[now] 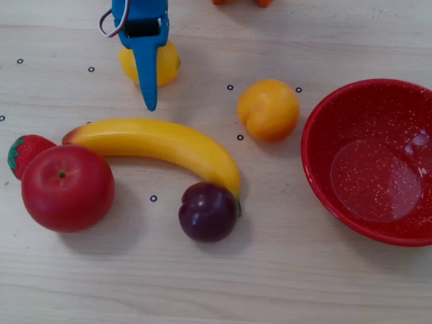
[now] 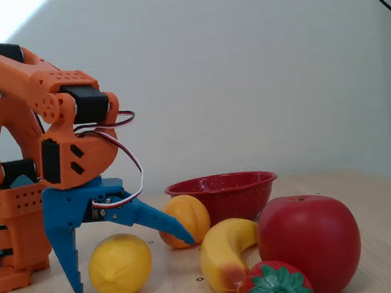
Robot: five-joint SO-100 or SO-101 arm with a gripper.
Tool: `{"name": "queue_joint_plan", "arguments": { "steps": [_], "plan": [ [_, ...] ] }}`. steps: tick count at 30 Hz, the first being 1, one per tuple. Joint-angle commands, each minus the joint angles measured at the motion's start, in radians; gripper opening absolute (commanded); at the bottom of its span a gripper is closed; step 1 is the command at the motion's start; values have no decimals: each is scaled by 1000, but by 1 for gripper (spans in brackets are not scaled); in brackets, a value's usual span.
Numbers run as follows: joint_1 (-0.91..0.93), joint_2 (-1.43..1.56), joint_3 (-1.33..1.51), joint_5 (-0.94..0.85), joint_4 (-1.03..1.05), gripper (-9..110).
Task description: Put the lemon in the red bowl.
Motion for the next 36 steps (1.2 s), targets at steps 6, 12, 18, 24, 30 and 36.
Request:
{"name": "queue_joint_plan", "arguments": {
  "steps": [6,12,18,24,30,36],
  "plan": [
    [38,15,-26,-41,-25,63],
    [25,14,-26,-63,-21,63],
    [11,14,-28,-107,-28,63],
    [11,14,-28,-118,-28,63],
    [6,14,-28,-103,-31,63],
    [-5,12,-26,-87,-31,58]
  ]
}}
